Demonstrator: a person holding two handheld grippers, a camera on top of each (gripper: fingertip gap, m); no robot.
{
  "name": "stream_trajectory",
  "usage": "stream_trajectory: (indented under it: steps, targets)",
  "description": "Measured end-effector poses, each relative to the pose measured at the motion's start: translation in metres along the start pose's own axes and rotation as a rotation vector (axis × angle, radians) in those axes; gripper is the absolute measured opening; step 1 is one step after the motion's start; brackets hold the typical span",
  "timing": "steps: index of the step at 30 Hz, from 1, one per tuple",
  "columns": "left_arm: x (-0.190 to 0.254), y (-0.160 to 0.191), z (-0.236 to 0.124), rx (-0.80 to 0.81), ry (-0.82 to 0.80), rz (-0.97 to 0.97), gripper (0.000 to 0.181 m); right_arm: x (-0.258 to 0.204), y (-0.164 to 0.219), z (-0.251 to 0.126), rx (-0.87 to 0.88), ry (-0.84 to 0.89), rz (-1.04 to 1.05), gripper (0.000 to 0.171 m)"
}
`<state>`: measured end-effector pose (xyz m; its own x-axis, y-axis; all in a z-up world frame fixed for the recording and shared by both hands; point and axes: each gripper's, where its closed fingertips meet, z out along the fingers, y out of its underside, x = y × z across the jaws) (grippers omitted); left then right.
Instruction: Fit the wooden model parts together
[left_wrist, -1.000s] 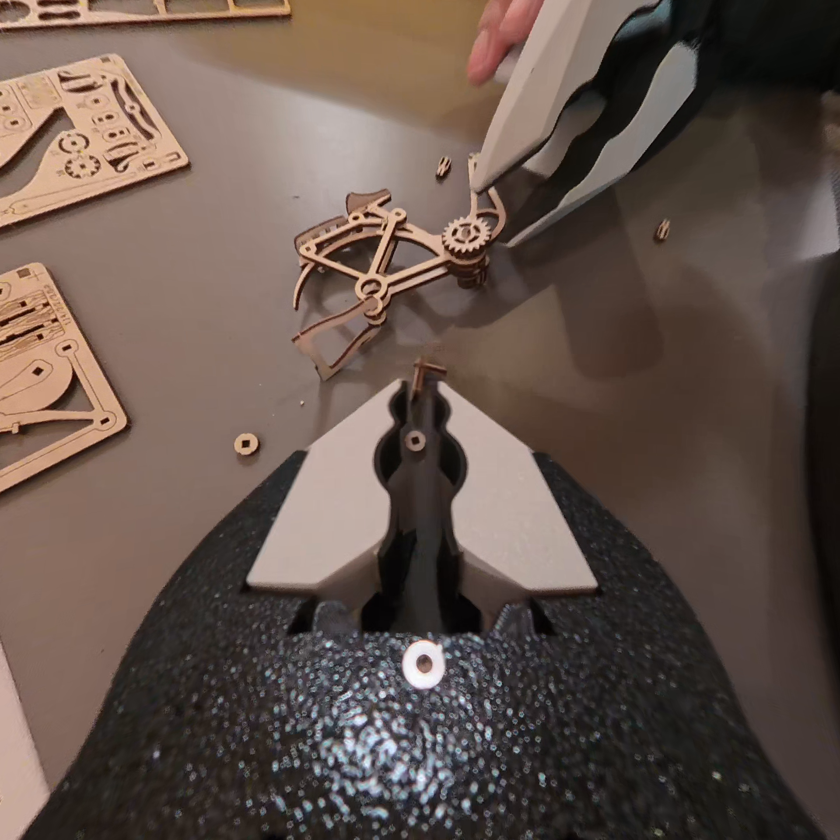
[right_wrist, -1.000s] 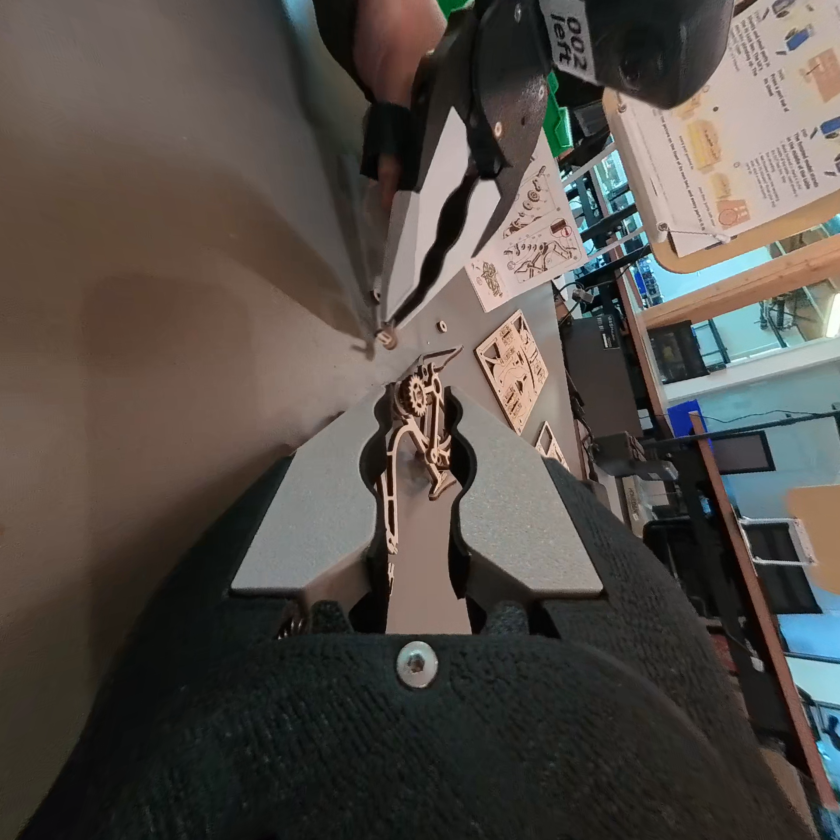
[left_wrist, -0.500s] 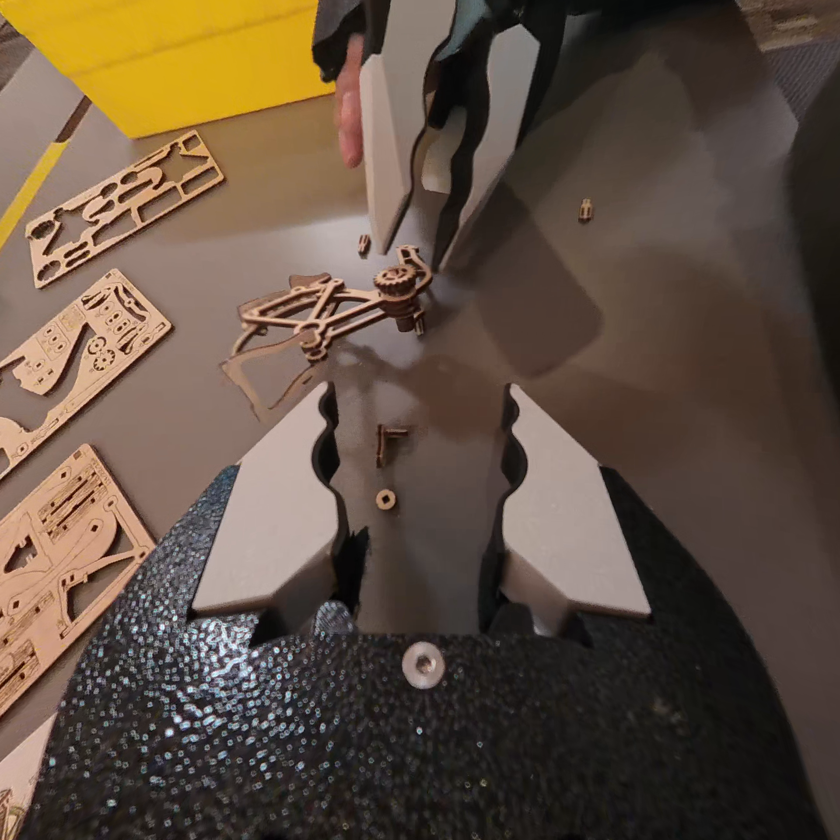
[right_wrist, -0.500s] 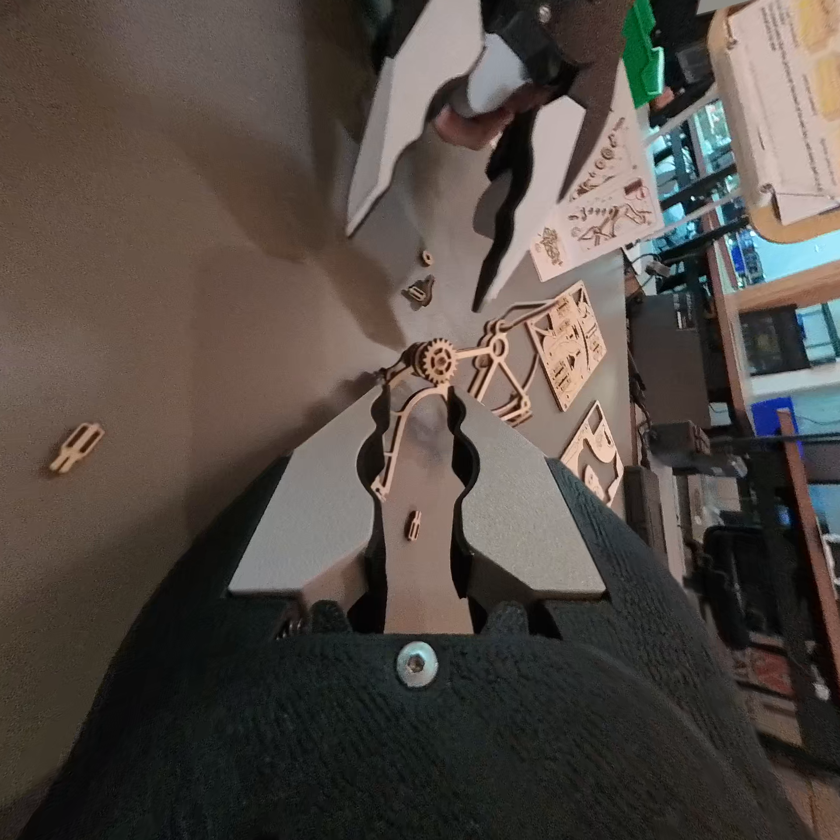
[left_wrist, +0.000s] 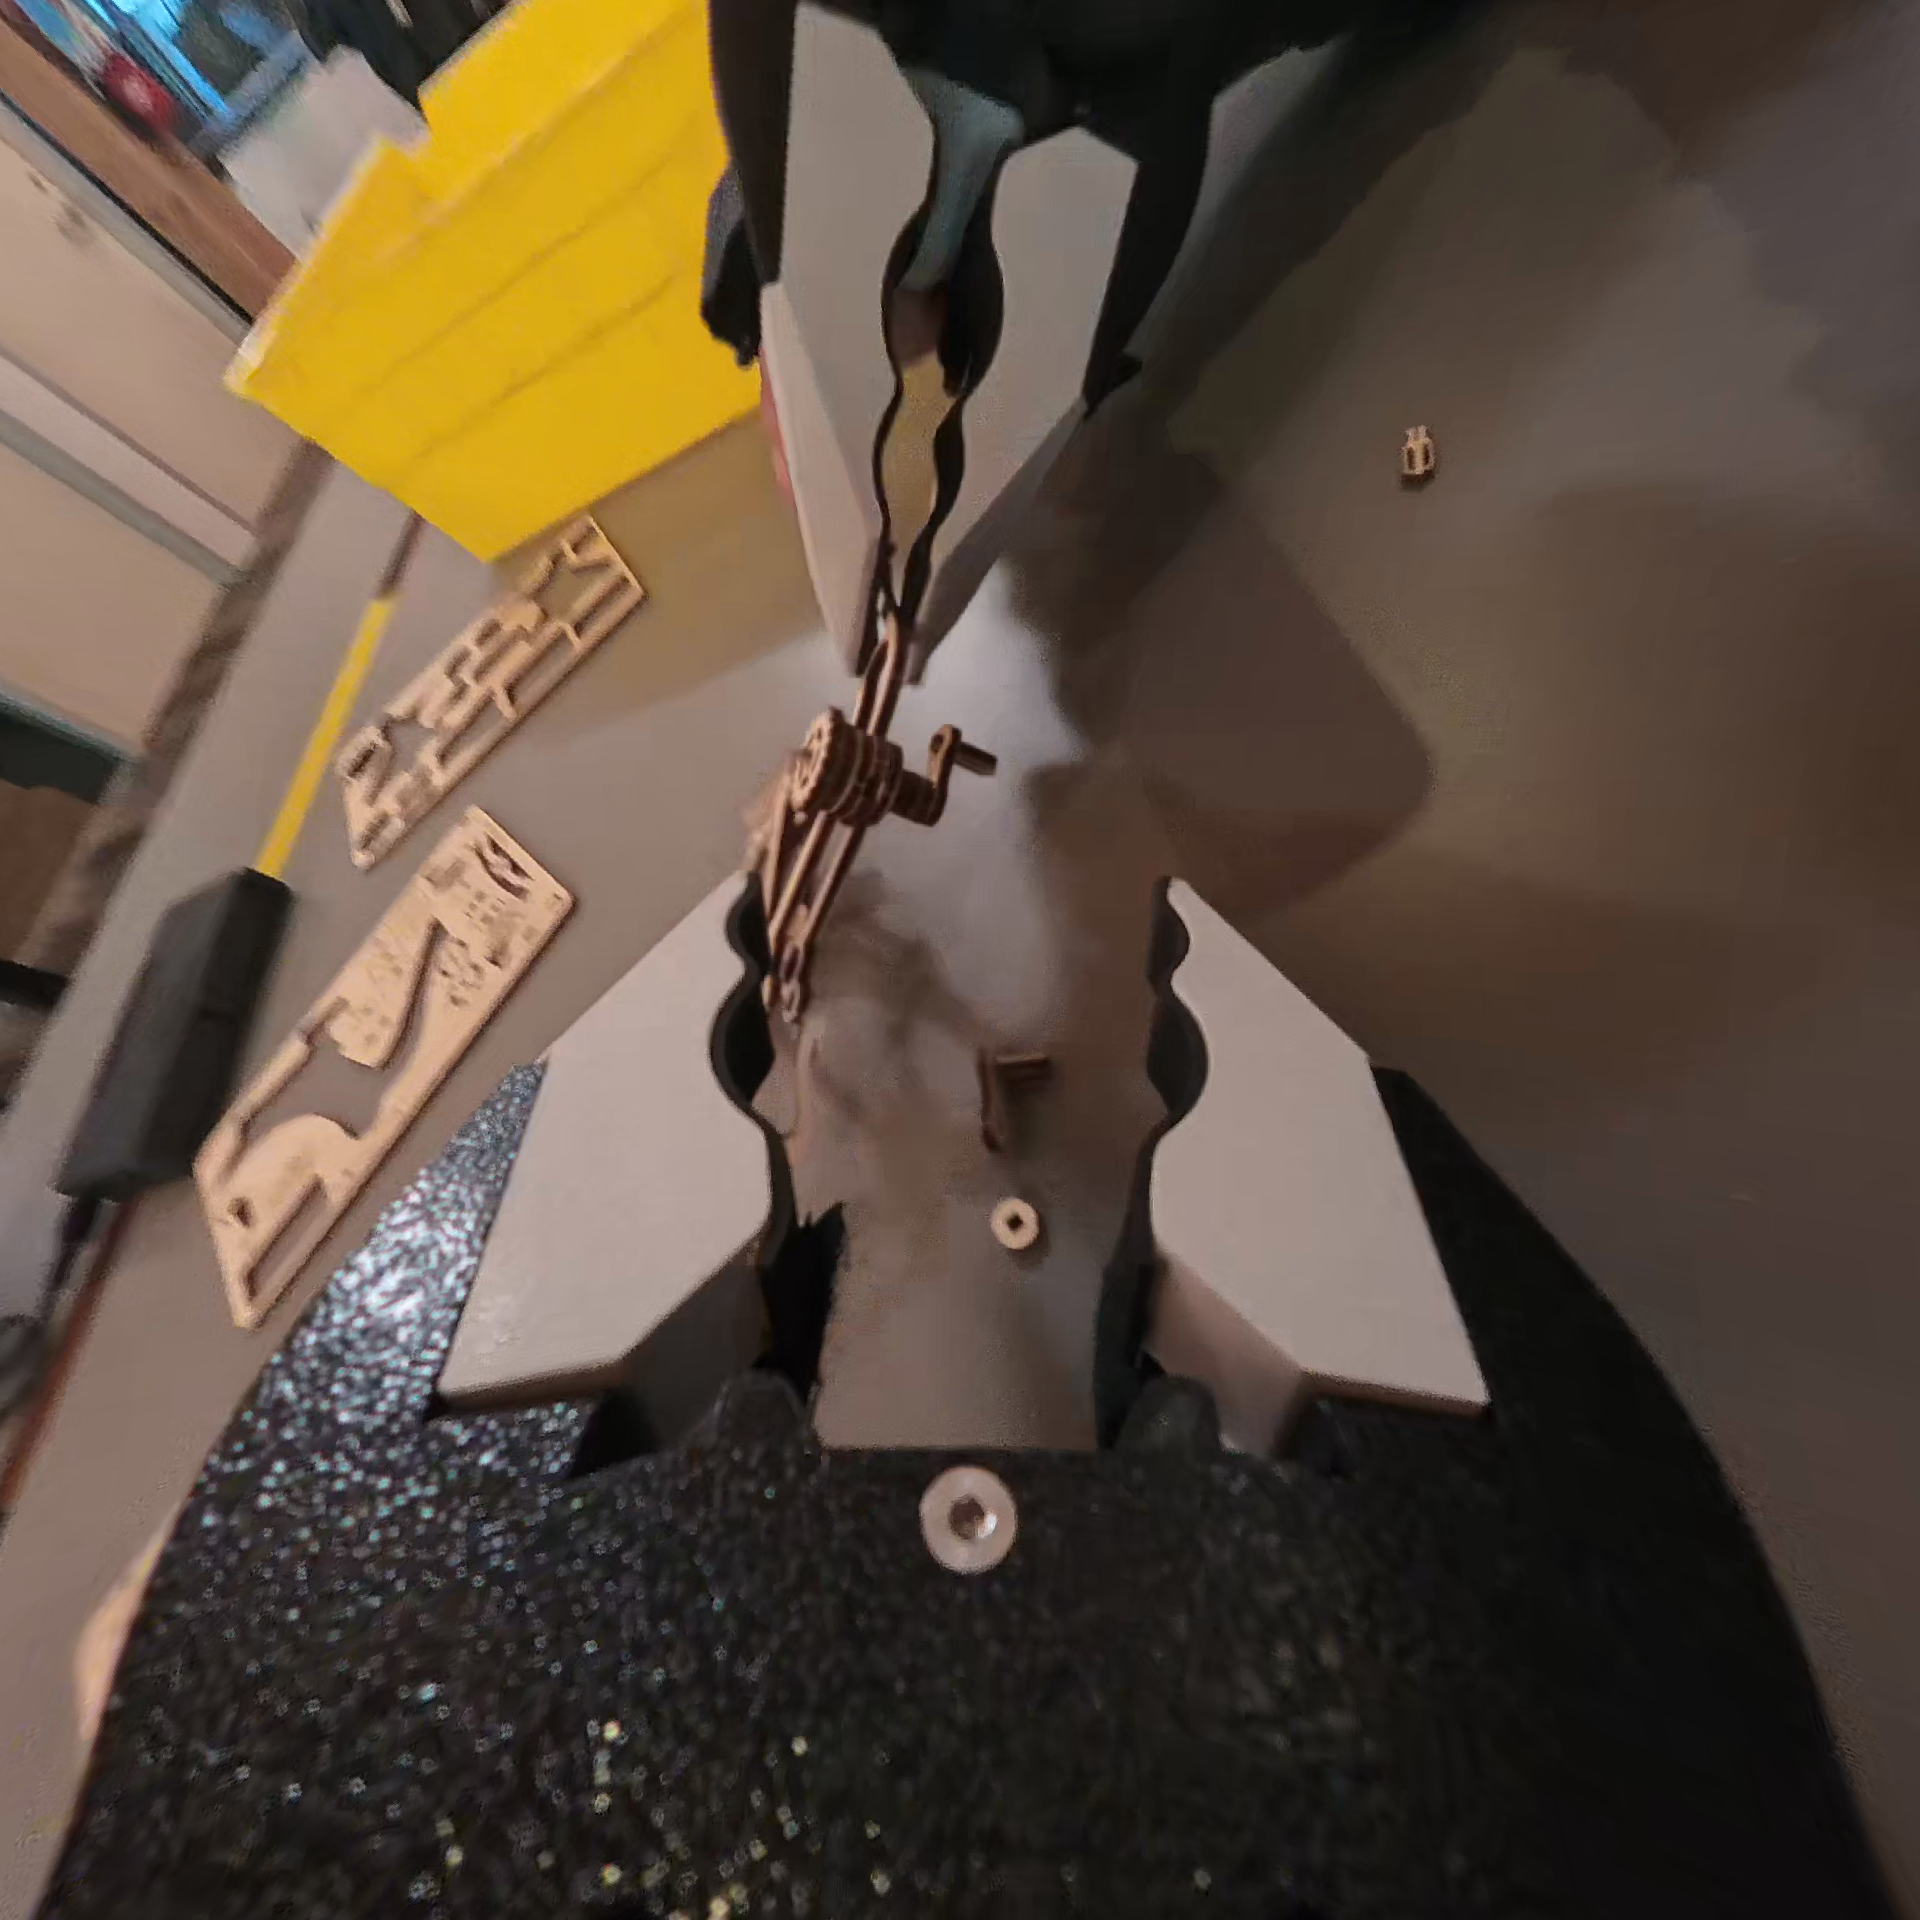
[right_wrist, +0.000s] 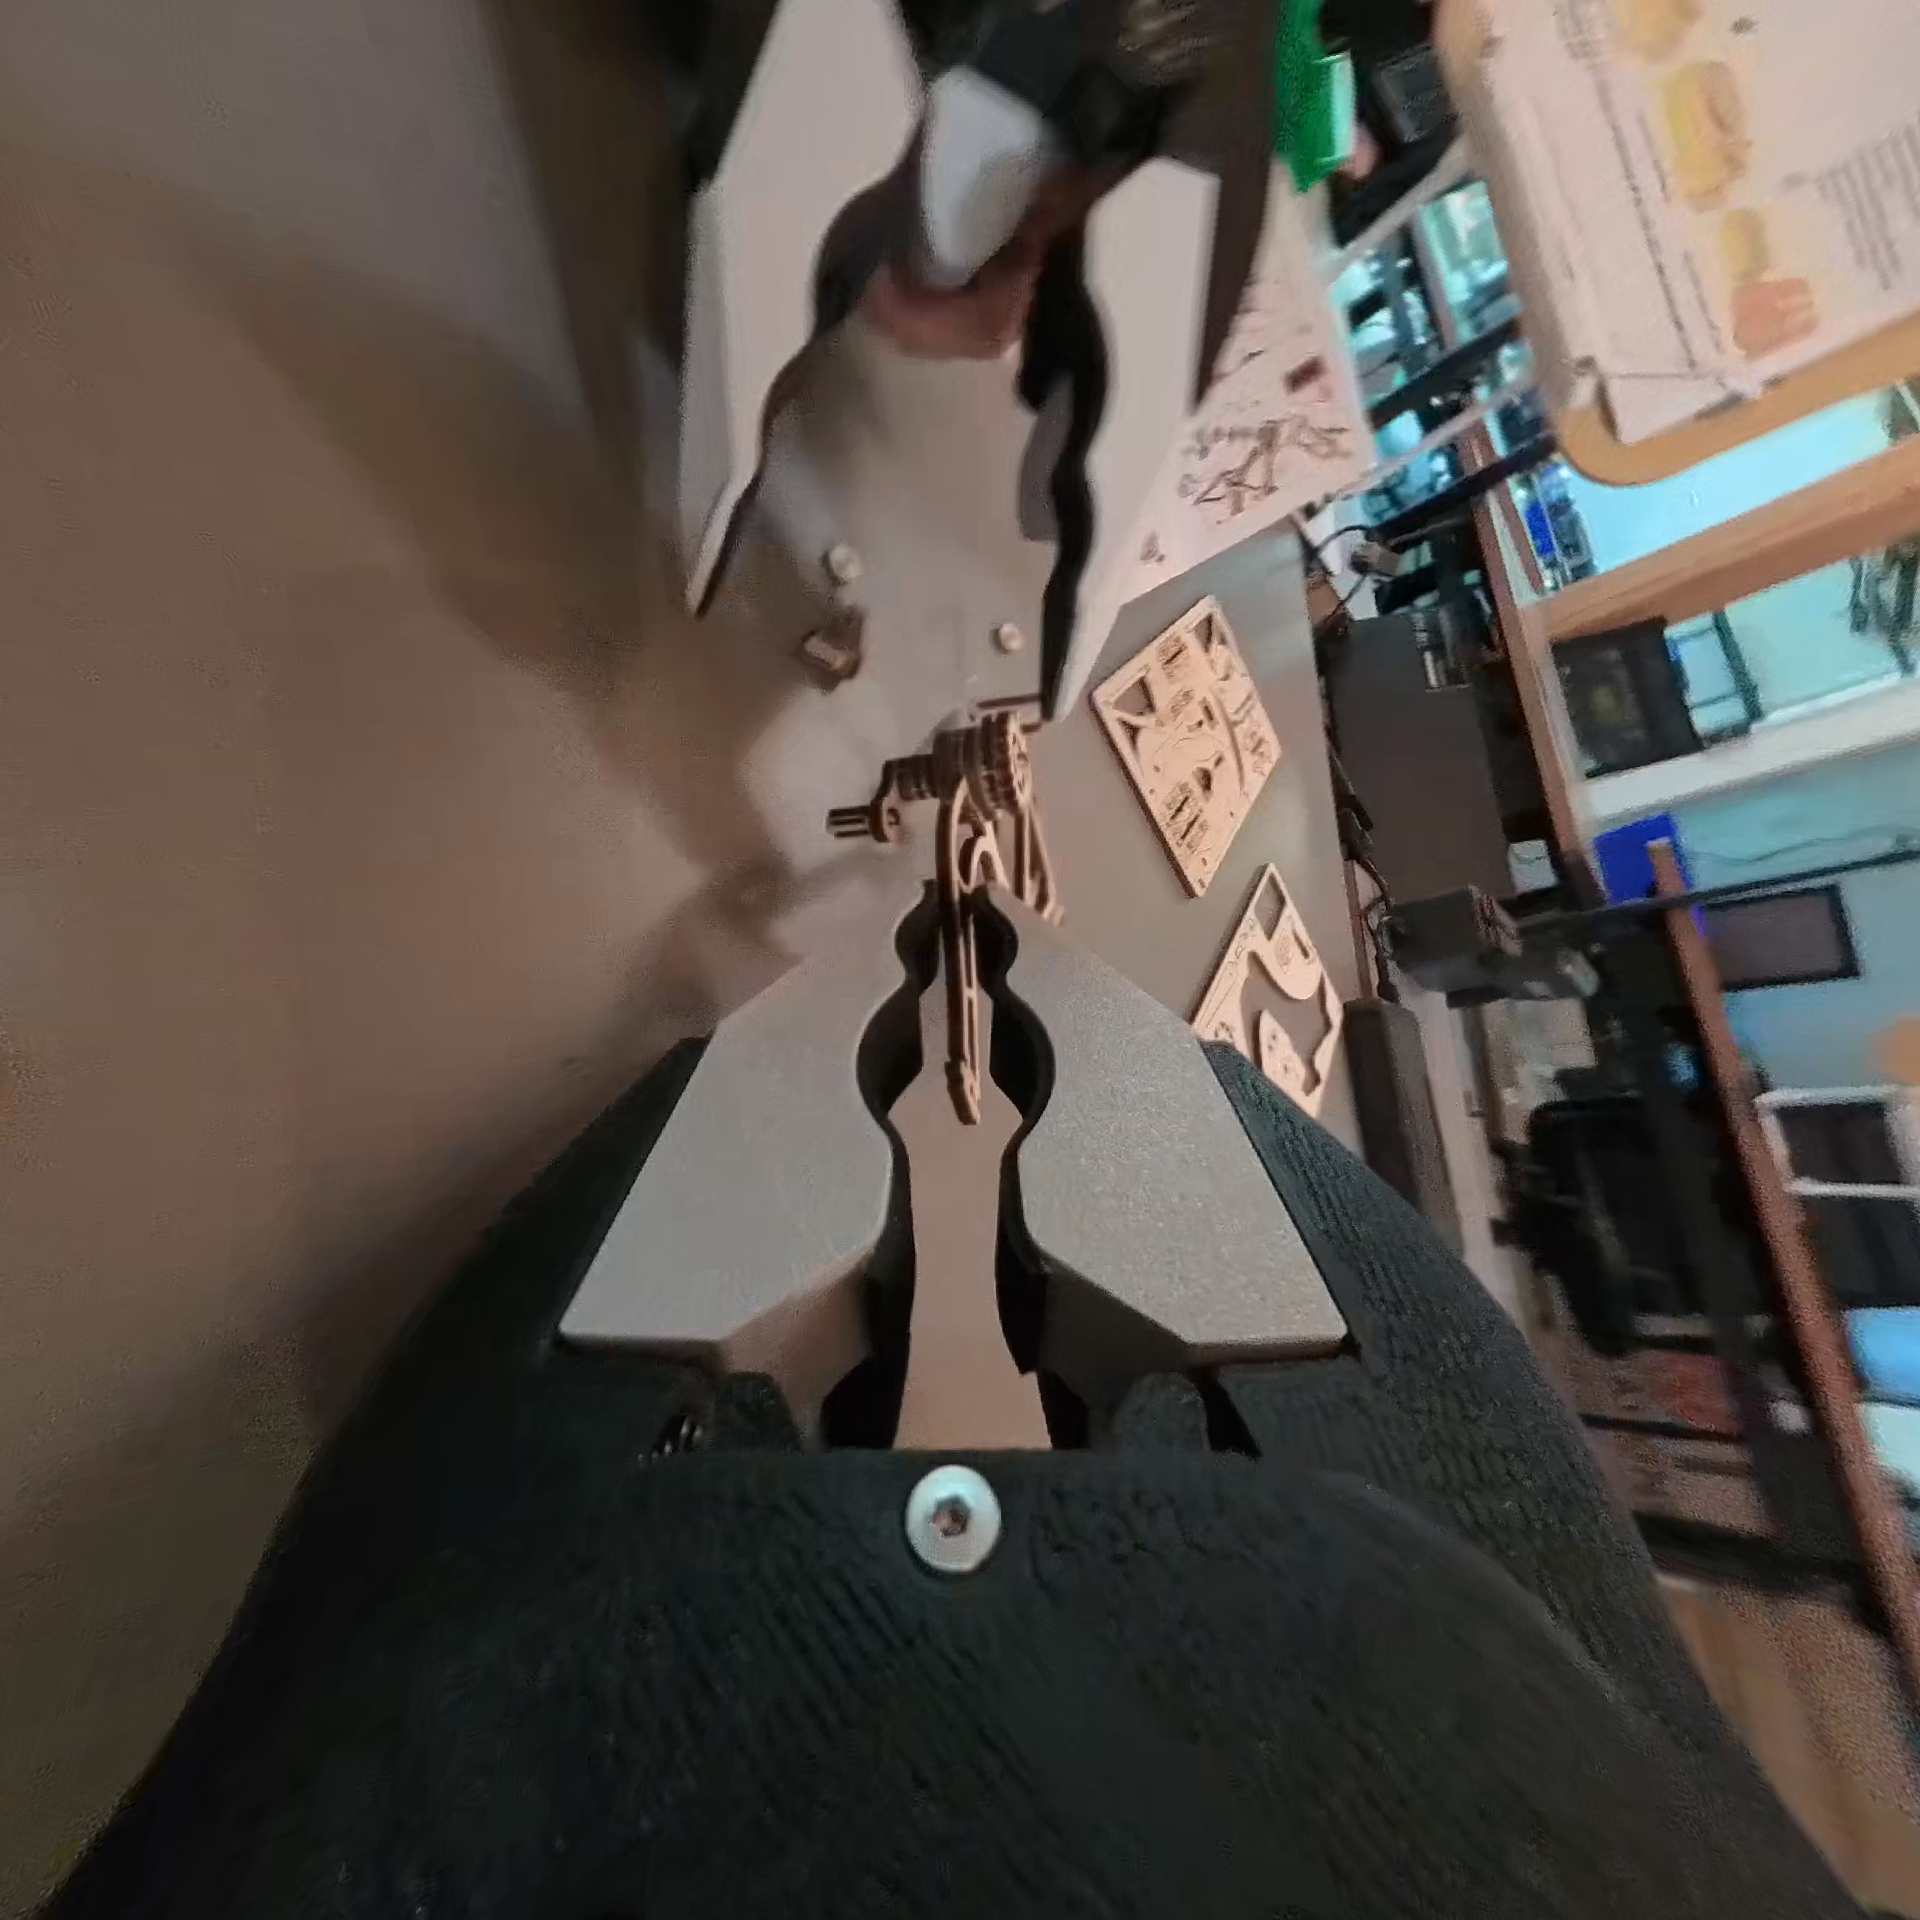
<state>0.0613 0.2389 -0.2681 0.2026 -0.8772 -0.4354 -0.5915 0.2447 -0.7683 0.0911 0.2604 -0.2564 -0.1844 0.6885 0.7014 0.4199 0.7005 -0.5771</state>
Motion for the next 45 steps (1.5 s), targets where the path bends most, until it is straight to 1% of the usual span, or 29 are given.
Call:
stream_trajectory:
  steps: [3, 7, 14, 17, 19, 25, 28, 30, 32, 36, 45]
  targets:
    - [-0.014, -0.015, -0.001, 0.075, -0.062, 0.084, 0.069, 0.013, -0.007, -0.006, 0.064, 0.003, 0.143, 0.001]
    - [-0.026, -0.023, 0.001, 0.109, -0.087, 0.108, 0.063, 0.016, -0.011, -0.008, 0.120, -0.025, 0.253, 0.000]
    - [-0.031, -0.030, 0.003, 0.145, -0.124, 0.142, 0.042, 0.015, -0.011, -0.008, 0.140, -0.035, 0.276, 0.000]
    - [-0.030, -0.029, 0.003, 0.150, -0.117, 0.136, 0.035, 0.015, -0.011, -0.008, 0.147, -0.038, 0.285, 0.000]
    - [-0.028, -0.031, 0.002, 0.160, -0.116, 0.152, 0.027, 0.015, -0.011, -0.008, 0.151, -0.038, 0.292, 0.000]
    - [-0.028, -0.030, 0.002, 0.157, -0.132, 0.164, 0.026, 0.016, -0.012, -0.007, 0.163, -0.027, 0.297, 0.001]
    - [-0.029, -0.030, 0.002, 0.157, -0.133, 0.158, 0.026, 0.022, -0.021, -0.009, 0.209, -0.012, 0.308, 0.016]
    - [-0.029, -0.030, 0.003, 0.154, -0.136, 0.160, 0.026, 0.022, -0.026, -0.008, 0.222, -0.021, 0.302, 0.019]
    - [-0.029, -0.029, 0.004, 0.147, -0.137, 0.162, 0.026, 0.022, -0.025, -0.003, 0.193, -0.017, 0.269, 0.021]
    - [-0.028, -0.029, 0.005, 0.144, -0.141, 0.173, 0.026, 0.023, -0.024, 0.002, 0.161, 0.010, 0.205, 0.020]
    - [-0.027, -0.028, 0.004, 0.143, -0.138, 0.178, 0.026, 0.021, -0.024, 0.004, 0.126, 0.007, 0.115, 0.016]
